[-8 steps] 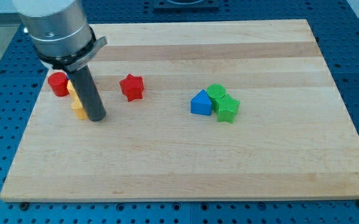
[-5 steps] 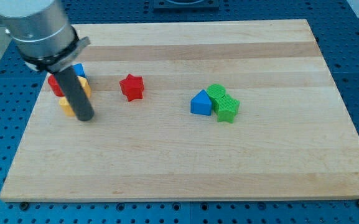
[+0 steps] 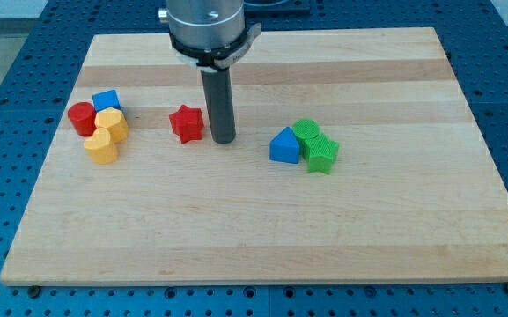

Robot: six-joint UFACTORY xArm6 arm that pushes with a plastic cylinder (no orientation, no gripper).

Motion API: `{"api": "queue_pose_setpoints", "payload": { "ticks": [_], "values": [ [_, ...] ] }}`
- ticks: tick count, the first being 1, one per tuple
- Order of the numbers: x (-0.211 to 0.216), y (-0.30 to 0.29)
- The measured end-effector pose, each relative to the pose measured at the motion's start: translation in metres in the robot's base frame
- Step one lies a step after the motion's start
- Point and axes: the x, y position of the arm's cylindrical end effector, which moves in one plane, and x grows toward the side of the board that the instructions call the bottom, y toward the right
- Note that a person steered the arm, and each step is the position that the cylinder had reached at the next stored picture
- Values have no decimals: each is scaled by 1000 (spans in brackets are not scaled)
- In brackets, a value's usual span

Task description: Push the red star closer to the yellow hexagon

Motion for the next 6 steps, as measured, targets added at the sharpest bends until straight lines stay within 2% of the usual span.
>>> {"api": "queue_pose_setpoints", "payload": {
  "ticks": [1, 3, 5, 6],
  "values": [
    [-5, -12],
    [-5, -80],
    [-5, -77],
    [-9, -25]
  ]
}}
